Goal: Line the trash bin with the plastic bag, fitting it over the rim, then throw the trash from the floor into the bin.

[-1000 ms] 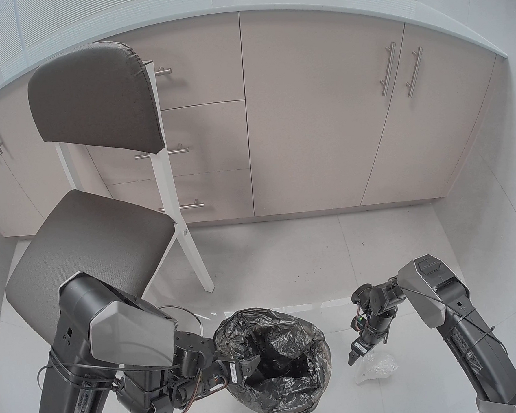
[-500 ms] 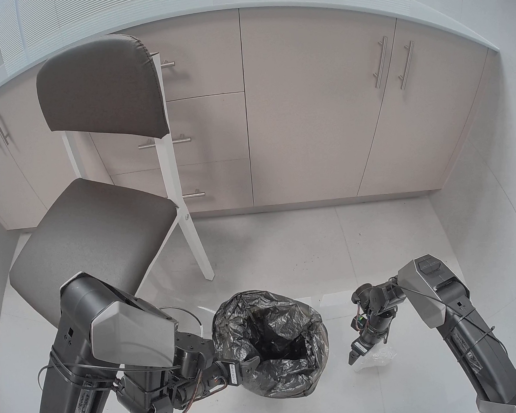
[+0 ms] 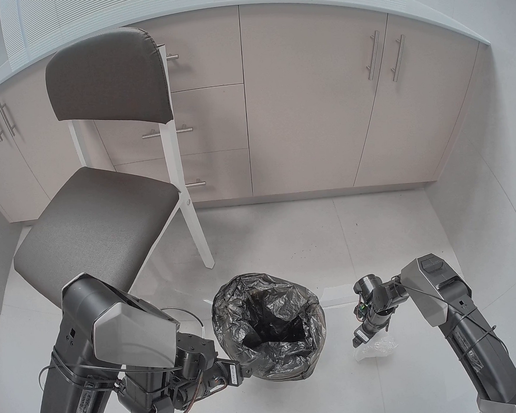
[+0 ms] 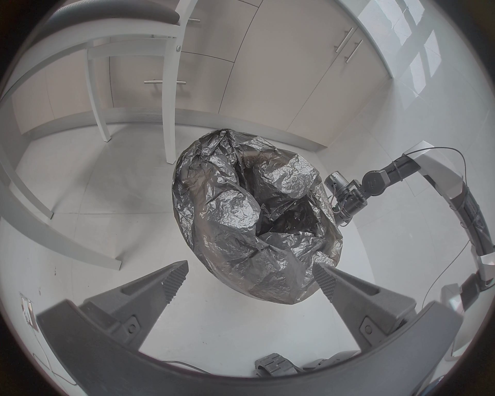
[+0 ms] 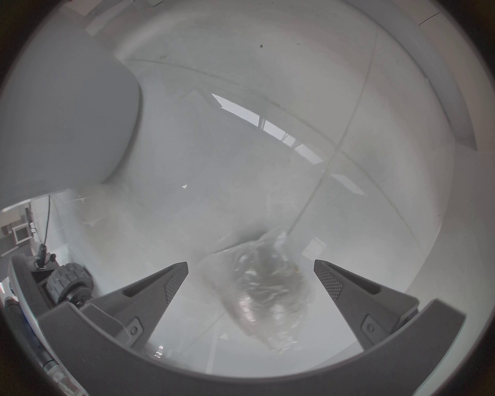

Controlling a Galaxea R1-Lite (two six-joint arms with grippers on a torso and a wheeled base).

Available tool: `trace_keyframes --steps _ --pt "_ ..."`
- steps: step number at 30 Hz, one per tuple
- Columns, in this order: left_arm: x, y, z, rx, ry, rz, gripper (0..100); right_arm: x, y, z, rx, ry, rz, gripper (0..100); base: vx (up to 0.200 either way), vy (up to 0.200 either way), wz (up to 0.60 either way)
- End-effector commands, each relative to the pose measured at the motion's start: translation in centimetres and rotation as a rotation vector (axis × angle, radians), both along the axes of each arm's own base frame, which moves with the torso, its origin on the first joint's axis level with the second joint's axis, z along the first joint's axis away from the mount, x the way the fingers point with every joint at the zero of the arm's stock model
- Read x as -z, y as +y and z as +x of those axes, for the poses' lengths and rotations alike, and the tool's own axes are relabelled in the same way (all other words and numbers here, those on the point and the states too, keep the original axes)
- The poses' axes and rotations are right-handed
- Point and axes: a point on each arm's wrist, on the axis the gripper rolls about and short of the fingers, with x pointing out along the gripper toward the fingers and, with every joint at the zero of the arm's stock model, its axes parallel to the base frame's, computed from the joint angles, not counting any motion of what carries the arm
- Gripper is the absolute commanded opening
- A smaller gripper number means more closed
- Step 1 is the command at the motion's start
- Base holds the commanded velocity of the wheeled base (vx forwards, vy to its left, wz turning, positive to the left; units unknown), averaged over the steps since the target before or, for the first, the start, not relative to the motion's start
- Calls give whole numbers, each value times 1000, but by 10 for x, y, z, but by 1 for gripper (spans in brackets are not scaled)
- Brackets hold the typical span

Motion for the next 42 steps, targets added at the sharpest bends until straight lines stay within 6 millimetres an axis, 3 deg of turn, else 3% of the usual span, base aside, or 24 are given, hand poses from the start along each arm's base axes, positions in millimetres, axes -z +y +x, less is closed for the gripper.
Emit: trace_keyframes --steps 1,12,28,42 --pt "1 0 1 -6 -4 4 100 0 -10 3 7 -19 -28 100 0 0 0" --pt "1 0 0 -5 -2 4 100 0 -26 4 24 -7 -108 100 0 0 0" --pt "1 0 0 -6 -1 3 100 3 -30 -25 18 283 -44 100 0 0 0" --pt "2 0 0 -6 0 4 100 3 -32 -23 29 263 -56 100 0 0 0"
